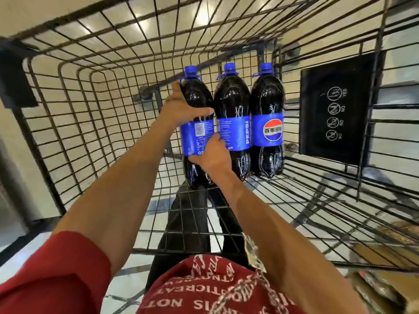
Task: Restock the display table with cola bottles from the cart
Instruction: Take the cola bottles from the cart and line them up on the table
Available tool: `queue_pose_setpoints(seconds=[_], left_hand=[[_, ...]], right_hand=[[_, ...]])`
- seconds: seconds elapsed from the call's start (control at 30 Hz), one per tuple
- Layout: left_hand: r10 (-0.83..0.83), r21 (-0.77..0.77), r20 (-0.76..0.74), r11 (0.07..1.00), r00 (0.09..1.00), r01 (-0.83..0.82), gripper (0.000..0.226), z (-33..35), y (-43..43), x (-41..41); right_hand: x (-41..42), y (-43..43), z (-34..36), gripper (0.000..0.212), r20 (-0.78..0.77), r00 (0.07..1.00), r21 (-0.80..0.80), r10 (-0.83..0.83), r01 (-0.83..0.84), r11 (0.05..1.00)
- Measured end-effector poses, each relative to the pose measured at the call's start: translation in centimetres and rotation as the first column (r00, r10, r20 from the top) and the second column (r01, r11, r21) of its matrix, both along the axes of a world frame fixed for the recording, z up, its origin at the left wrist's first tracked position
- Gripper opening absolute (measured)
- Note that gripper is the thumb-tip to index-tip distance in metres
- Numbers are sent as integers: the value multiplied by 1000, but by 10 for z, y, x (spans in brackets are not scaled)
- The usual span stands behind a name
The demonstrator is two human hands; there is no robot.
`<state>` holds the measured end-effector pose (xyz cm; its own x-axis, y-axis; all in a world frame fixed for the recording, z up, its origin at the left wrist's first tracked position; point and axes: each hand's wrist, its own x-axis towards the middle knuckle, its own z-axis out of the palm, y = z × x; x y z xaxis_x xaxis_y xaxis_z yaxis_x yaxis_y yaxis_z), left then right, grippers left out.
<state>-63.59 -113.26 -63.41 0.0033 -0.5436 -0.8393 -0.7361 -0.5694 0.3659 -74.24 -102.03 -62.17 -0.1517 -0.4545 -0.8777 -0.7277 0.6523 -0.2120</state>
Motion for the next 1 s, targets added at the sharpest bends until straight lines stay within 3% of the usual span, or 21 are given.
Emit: queue_pose_setpoints(seconds=[0.13,0.43,0.6,0.73,1.0], left_hand=[[98,9,-78,995,992,-97,147,-7,-2,4],[254,-48,-143,964,957,-263,110,-12,14,20],[286,-121,-194,942,938,-312,98,-10,22,26],[304,-166,-231,924,924,-345,104,2,27,27],[367,-251,-317,857,875,-450,104,46,42,26]], right_hand=[[5,-6,-6,112,10,999,20,-45,45,999],[6,15,-25,99,256,904,-52,-343,367,929],[4,16,-23,98,314,888,-80,-336,377,923],[4,18,-15,91,287,908,-120,-307,352,928],[-4,20,26,98,264,941,-264,-213,283,922]])
